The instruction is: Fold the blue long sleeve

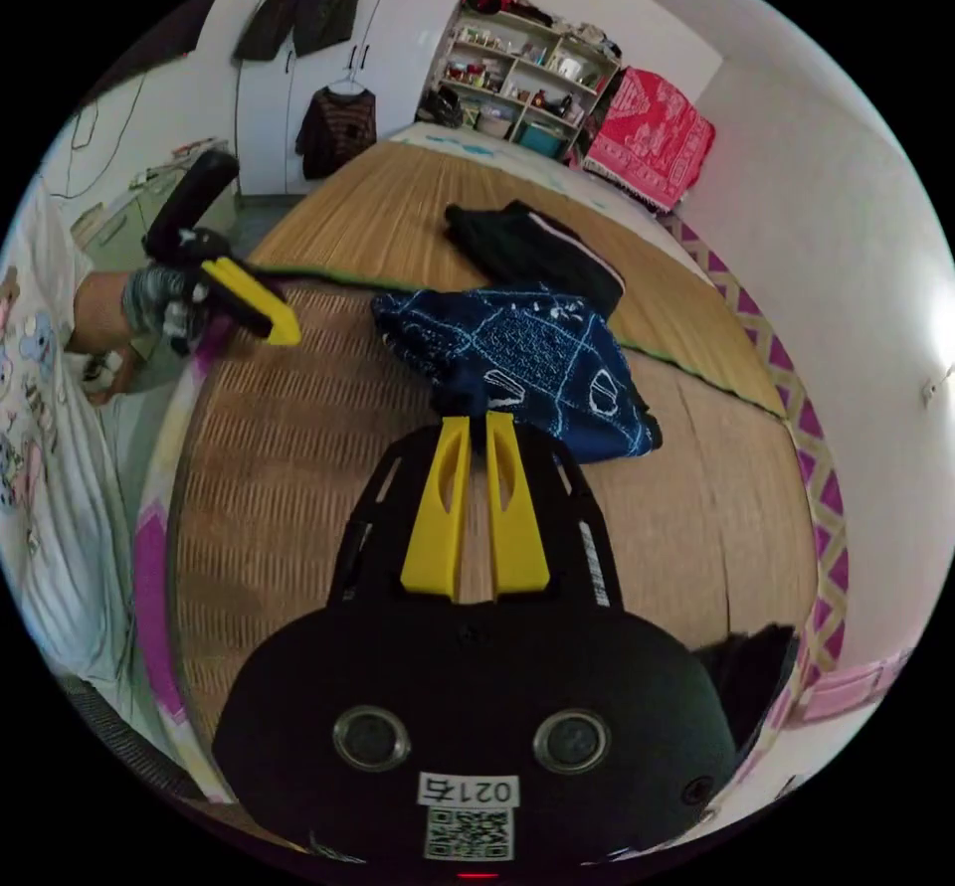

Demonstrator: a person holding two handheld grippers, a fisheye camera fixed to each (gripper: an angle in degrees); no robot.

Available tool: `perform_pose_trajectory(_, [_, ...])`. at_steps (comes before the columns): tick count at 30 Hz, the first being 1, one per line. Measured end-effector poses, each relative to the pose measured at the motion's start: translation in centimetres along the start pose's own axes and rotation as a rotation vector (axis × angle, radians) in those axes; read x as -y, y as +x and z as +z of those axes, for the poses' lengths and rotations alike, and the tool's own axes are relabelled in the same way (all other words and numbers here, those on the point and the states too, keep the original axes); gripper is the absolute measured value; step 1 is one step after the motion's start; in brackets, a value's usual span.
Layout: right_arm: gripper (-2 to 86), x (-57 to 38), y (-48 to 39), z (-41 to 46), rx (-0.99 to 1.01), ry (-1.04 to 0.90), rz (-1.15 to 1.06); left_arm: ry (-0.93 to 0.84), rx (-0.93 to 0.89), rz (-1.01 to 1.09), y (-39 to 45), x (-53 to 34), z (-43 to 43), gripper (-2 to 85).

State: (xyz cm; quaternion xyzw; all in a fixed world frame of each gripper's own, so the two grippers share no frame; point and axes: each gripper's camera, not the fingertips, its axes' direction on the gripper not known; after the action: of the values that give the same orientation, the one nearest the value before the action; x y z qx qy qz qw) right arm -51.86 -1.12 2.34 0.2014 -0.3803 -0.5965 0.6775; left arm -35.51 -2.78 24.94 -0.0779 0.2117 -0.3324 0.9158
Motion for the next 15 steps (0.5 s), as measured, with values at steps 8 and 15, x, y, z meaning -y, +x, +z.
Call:
perform_pose_trajectory(8, [4.1,-12.0,-8.6,-5.9,0.084,-0.066,0.129,-0.052,-0.045,-0.002,2.8,-2.0,-0.5,-0.9])
perform_pose_trajectory(15, [11.4,-9.8,-9.1,-10.4,0.21,0.138,0.179,-0.014,0.01,-0.031,1.7,-2.2,-4.3,-0.9])
